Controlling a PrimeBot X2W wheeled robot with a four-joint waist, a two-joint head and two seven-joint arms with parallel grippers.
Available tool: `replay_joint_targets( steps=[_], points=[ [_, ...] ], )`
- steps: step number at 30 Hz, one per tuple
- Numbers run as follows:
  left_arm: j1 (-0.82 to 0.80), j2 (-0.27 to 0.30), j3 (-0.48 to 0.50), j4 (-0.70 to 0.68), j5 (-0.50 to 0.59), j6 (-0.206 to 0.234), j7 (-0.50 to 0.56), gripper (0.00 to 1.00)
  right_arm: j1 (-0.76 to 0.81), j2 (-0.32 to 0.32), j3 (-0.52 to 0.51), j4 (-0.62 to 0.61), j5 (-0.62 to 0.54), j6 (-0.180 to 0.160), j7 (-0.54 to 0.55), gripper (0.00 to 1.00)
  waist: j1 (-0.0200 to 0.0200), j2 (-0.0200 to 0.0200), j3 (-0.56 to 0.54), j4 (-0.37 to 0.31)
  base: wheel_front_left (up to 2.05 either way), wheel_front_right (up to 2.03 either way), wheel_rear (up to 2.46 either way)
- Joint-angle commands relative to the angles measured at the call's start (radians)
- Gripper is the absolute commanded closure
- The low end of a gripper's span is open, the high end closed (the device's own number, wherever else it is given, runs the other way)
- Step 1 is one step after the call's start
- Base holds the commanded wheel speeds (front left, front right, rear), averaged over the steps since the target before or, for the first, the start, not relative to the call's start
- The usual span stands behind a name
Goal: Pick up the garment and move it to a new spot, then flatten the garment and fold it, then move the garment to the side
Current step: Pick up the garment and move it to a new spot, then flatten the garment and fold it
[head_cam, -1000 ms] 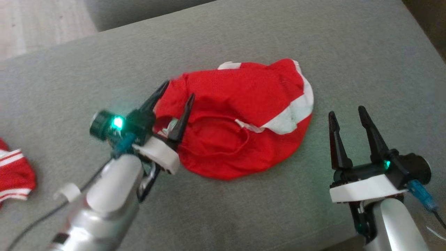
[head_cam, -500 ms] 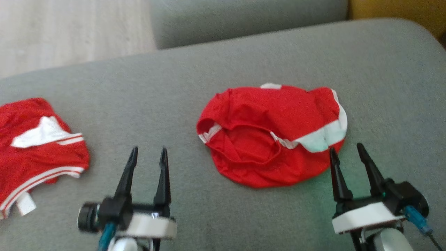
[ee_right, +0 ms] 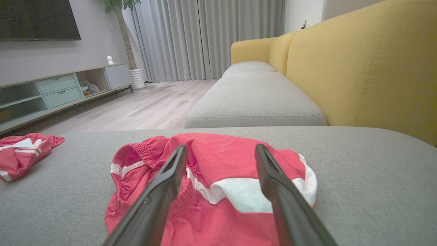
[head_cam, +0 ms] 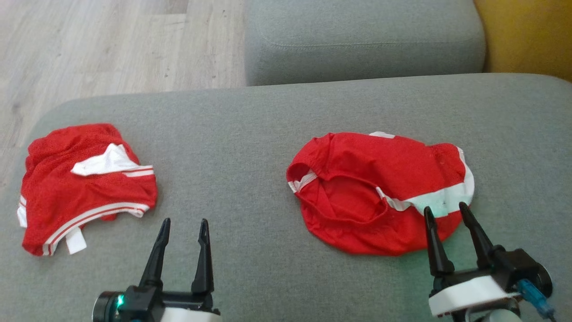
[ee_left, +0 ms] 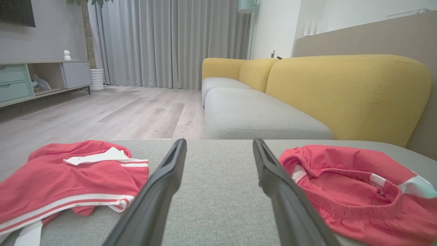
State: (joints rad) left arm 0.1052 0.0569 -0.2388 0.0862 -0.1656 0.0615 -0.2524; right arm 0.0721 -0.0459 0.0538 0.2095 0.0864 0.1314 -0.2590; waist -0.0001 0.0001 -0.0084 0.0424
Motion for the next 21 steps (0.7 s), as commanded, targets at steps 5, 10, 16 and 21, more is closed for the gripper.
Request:
replay_joint_targets(
  steps=[5,10,16,21],
  points=[
    [-0.041,-0.006,0.022,-0.040,0.015,0.002,-0.009,0.00,-0.025,-0.004,0.025,-0.027,0.000,-0.001,-0.003,0.00,0.0001,-0.0001,0.008,0.013,0.00,0.00,0.00],
    [-0.047,-0.006,0.018,-0.042,0.020,0.006,-0.009,0.00,-0.026,-0.004,0.025,-0.026,0.002,-0.001,-0.003,0.00,0.0001,-0.0001,0.014,0.018,0.00,0.00,0.00],
    [-0.050,-0.007,0.018,-0.041,0.025,0.009,-0.009,0.00,-0.031,-0.004,0.027,-0.025,0.004,-0.001,-0.003,0.00,0.0001,-0.0001,0.021,0.017,0.00,0.00,0.00],
    [-0.049,-0.007,0.018,-0.037,0.027,0.010,-0.009,0.00,-0.033,-0.004,0.028,-0.024,0.005,-0.001,-0.003,0.00,0.0001,-0.0001,0.023,0.014,0.00,0.00,0.00]
  ],
)
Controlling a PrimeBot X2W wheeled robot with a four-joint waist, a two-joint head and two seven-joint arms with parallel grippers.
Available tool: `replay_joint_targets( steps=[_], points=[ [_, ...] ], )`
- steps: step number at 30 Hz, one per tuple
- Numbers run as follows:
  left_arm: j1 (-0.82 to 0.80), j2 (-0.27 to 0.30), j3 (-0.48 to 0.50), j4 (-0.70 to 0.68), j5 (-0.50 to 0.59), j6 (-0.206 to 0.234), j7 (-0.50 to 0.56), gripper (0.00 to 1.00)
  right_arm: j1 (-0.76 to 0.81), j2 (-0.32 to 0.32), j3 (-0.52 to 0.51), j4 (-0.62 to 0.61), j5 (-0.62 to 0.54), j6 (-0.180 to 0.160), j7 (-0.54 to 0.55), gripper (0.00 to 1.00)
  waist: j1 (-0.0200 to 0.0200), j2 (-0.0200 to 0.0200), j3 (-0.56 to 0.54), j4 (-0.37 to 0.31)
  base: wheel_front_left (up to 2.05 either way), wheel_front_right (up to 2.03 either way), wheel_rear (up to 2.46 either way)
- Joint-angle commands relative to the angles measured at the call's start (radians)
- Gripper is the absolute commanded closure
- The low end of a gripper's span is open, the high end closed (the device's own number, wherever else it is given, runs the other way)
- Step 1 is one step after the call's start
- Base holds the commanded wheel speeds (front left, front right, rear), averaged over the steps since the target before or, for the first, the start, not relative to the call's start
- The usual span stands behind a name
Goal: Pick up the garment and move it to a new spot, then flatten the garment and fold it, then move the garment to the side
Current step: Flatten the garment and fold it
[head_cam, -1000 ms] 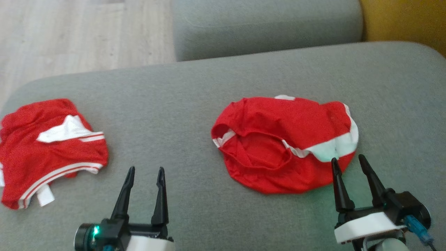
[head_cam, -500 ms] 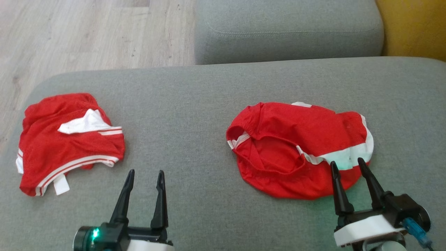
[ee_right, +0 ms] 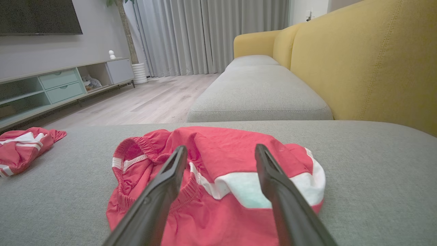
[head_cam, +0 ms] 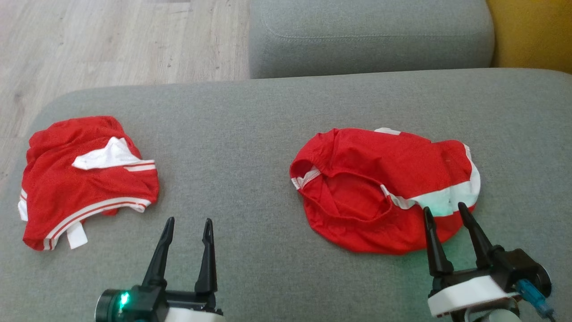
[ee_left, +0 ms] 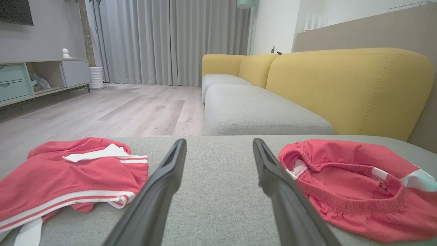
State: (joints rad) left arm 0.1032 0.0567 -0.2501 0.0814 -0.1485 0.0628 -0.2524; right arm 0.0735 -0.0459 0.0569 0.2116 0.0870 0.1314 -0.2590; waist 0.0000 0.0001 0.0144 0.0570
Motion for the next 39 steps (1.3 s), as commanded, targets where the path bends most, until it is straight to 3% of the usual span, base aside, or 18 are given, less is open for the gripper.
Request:
replay_joint_targets(
  steps=[1,17,23,28,32,39],
  points=[
    [-0.047,-0.006,0.028,-0.032,0.011,0.008,-0.009,0.00,-0.035,-0.004,0.025,-0.026,0.005,-0.001,-0.003,0.00,0.0000,-0.0001,0.000,-0.002,0.00,0.00,0.00],
    [-0.060,-0.006,0.006,-0.011,0.003,0.001,-0.009,0.00,-0.043,-0.004,0.031,-0.031,0.004,-0.001,-0.003,0.00,0.0000,-0.0001,0.012,-0.028,0.00,0.00,0.00],
    [-0.177,-0.006,-0.118,0.058,-0.060,-0.056,-0.009,0.00,-0.085,-0.004,0.042,-0.061,-0.004,-0.001,-0.003,0.00,0.0000,-0.0001,0.088,-0.102,0.00,0.00,0.00],
    [-0.334,-0.006,-0.255,0.171,-0.189,-0.107,-0.005,0.00,-0.127,-0.004,0.059,-0.092,0.002,-0.001,-0.003,0.00,0.0000,-0.0001,0.159,-0.184,0.00,0.00,0.00],
    [-0.455,-0.006,-0.356,0.246,-0.326,-0.133,0.072,0.00,-0.148,-0.004,0.088,-0.107,0.008,-0.001,-0.003,0.00,0.0000,-0.0001,0.200,-0.246,0.00,0.00,0.00],
    [-0.587,-0.006,-0.465,0.313,-0.570,-0.127,0.243,0.00,-0.172,-0.004,0.111,-0.129,0.018,-0.001,-0.003,0.00,0.0000,-0.0001,0.251,-0.331,0.00,0.00,0.00]
  ],
)
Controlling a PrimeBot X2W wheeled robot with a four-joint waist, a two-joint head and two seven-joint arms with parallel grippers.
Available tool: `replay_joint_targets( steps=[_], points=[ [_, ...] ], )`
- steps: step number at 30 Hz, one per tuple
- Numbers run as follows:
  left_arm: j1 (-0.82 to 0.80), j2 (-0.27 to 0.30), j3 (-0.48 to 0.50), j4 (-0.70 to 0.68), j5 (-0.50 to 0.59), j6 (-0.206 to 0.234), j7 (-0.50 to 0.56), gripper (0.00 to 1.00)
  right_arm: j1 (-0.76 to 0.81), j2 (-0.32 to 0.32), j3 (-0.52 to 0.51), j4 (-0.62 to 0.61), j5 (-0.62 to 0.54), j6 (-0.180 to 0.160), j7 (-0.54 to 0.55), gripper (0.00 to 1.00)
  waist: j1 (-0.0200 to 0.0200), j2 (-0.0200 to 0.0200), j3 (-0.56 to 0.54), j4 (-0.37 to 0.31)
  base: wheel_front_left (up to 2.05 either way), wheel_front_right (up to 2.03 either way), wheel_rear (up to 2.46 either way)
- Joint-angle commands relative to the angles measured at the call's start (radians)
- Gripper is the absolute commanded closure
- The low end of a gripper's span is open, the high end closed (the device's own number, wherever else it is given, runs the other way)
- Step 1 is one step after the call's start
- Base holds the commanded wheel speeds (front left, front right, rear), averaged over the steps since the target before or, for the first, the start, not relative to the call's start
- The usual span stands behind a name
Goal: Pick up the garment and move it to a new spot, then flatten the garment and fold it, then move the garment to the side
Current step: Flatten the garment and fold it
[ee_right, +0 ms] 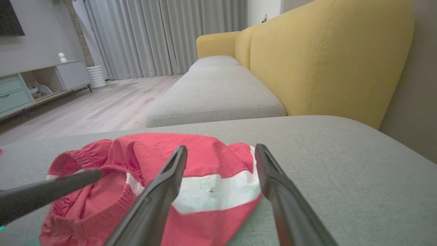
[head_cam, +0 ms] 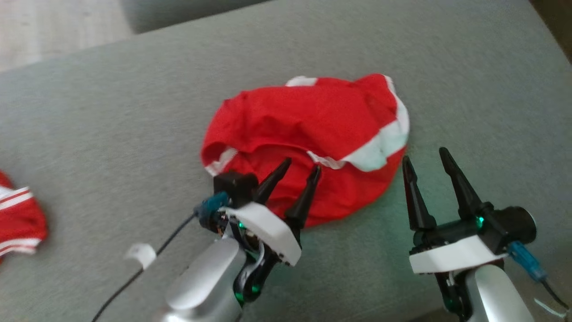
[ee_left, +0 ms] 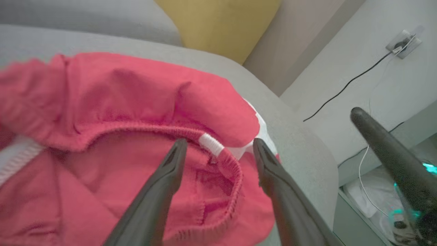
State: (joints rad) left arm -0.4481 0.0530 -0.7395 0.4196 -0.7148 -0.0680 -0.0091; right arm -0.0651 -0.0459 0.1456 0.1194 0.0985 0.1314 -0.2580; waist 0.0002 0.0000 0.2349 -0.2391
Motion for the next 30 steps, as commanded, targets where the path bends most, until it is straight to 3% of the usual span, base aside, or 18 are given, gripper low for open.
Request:
replay_joint_targets(
  steps=[1,10,11,13,20,30],
  points=[
    [-0.049,-0.003,0.018,-0.016,-0.031,0.012,0.017,0.00,-0.035,-0.004,0.023,-0.040,0.007,-0.001,-0.004,0.00,-0.0002,0.0000,0.035,-0.044,0.00,0.00,0.00],
    [-0.123,-0.003,-0.004,0.054,-0.161,0.073,0.032,0.00,-0.036,-0.004,0.034,-0.045,0.012,-0.001,-0.004,0.00,-0.0002,0.0000,0.032,-0.094,0.00,0.00,0.00],
    [-0.128,-0.003,-0.007,0.063,-0.170,0.077,0.029,0.23,-0.035,-0.004,0.033,-0.045,0.013,-0.001,-0.004,0.00,-0.0002,0.0000,0.031,-0.097,0.00,0.00,0.00],
    [-0.136,-0.003,-0.015,0.078,-0.186,0.081,0.023,1.00,-0.033,-0.004,0.034,-0.047,0.015,-0.001,-0.004,0.00,-0.0002,0.0000,0.030,-0.102,0.00,0.00,0.00],
    [-0.203,-0.003,-0.052,0.050,-0.202,0.031,0.028,1.00,-0.047,-0.004,0.028,-0.062,0.019,-0.001,-0.004,0.00,-0.0002,0.0000,0.056,-0.100,0.00,0.00,0.00],
    [-0.504,-0.003,-0.046,-0.129,-0.225,0.003,0.071,1.00,-0.059,-0.004,0.041,-0.055,0.020,-0.001,-0.004,0.00,-0.0002,0.0000,0.029,-0.095,0.00,0.00,0.00]
  ],
)
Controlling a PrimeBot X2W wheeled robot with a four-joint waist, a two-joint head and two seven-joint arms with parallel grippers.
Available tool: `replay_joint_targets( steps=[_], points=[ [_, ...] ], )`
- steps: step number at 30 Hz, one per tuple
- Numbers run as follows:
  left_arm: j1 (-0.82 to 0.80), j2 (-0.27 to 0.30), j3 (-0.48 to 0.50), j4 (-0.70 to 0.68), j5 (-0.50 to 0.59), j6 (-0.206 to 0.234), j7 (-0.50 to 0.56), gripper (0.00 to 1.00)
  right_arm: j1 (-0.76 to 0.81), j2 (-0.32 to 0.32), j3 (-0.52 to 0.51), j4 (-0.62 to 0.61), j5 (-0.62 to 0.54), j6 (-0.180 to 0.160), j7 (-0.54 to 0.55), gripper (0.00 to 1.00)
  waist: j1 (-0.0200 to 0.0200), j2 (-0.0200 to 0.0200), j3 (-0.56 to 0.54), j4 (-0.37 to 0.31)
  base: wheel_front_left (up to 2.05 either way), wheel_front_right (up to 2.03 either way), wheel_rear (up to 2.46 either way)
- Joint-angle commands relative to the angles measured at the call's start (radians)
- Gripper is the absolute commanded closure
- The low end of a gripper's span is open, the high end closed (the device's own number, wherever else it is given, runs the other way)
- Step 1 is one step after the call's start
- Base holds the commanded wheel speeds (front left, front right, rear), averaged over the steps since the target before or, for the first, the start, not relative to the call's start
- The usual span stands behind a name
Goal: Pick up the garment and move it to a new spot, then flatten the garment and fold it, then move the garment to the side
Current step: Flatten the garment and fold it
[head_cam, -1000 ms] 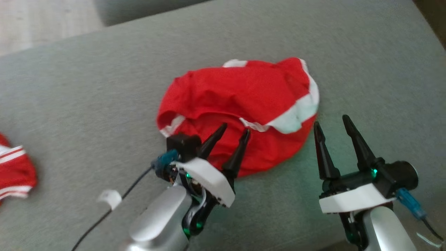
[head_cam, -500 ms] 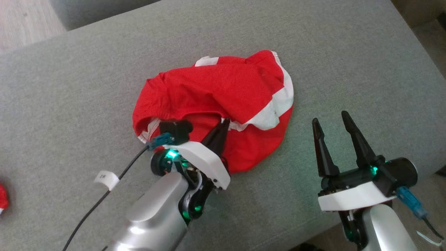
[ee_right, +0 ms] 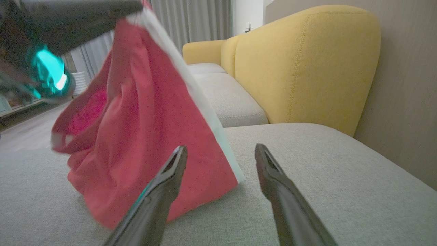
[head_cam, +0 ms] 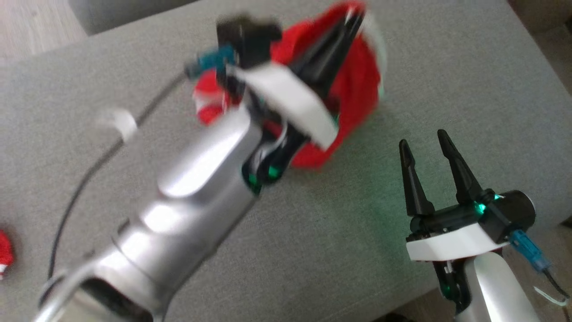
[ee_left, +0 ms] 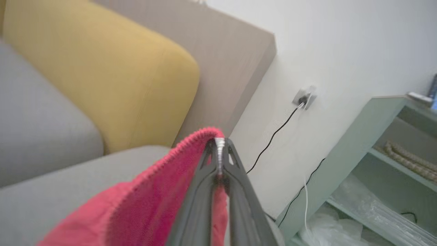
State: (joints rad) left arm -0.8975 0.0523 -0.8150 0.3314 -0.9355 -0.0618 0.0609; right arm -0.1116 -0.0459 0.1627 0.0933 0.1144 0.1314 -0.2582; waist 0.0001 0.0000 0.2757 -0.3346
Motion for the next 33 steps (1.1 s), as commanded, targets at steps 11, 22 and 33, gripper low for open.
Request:
replay_joint_targets(
  steps=[11,22,33],
  points=[
    [-0.246,0.081,0.083,-0.118,-0.063,0.025,0.039,1.00,0.006,-0.004,-0.013,-0.043,-0.019,-0.001,-0.004,0.00,-0.0001,0.0000,-0.057,0.058,0.00,0.00,0.00],
    [0.217,0.404,0.081,-0.210,-0.141,0.050,0.056,1.00,0.003,-0.004,-0.060,-0.046,0.011,-0.001,-0.004,0.00,-0.0001,0.0000,0.012,0.194,0.00,0.00,0.00],
    [0.390,0.474,0.094,-0.329,-0.189,0.069,0.020,1.00,-0.210,-0.210,0.021,0.166,0.216,-0.001,0.022,0.00,-0.0001,0.0000,0.072,0.350,0.00,0.00,0.00]
  ],
)
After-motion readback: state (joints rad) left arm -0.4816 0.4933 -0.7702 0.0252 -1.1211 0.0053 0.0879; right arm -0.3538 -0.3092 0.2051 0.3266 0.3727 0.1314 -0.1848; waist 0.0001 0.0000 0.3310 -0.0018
